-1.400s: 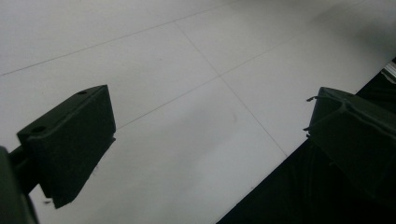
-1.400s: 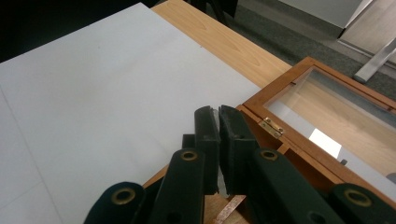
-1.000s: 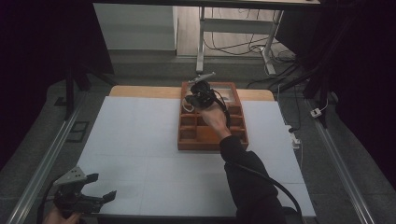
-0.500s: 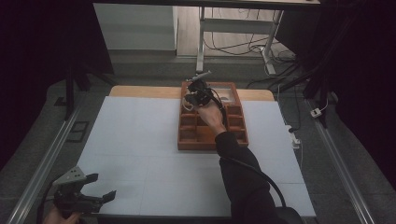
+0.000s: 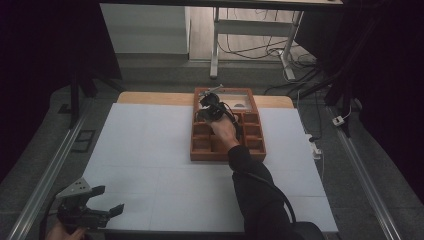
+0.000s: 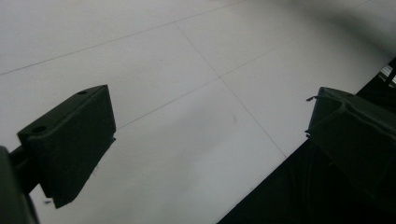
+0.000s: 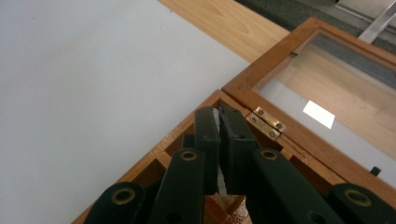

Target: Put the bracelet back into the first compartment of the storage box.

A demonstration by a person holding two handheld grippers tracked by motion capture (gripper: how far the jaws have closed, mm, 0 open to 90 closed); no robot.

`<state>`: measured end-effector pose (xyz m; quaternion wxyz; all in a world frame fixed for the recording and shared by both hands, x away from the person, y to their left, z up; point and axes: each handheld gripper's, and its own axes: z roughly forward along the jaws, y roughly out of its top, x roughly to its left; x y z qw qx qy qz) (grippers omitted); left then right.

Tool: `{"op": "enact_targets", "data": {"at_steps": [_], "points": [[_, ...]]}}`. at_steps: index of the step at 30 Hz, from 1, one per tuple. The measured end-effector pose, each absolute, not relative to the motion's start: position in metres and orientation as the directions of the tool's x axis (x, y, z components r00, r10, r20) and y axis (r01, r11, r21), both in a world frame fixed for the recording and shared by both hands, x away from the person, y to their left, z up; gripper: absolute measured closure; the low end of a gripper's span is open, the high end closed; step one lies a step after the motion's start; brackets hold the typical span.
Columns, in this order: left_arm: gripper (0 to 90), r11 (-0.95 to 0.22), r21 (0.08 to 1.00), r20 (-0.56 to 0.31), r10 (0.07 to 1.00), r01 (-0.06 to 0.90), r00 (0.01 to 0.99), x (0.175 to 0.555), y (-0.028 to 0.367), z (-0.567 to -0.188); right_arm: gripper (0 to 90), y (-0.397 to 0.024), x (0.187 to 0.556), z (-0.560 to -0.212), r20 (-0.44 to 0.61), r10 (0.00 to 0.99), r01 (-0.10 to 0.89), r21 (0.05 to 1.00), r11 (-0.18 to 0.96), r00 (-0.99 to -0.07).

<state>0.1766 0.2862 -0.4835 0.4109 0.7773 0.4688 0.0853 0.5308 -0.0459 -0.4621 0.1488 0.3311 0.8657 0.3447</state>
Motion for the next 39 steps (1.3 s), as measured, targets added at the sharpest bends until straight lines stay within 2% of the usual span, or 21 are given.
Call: {"op": "enact_targets", "data": {"at_steps": [20, 39], "points": [[1.1, -0.223, 0.719, -0.252, 0.799, 0.659, 0.546, 0.176, 0.286, -0.484, 85.8, -0.045, 0.537, -0.494, -0.059, 0.699, 0.517, 0.630, 0.580, -0.713], [1.1, -0.222, 0.716, -0.255, 0.800, 0.662, 0.544, 0.177, 0.286, -0.484, 63.6, -0.049, 0.520, -0.456, -0.001, 0.671, 0.482, 0.695, 0.534, -0.741]]}}
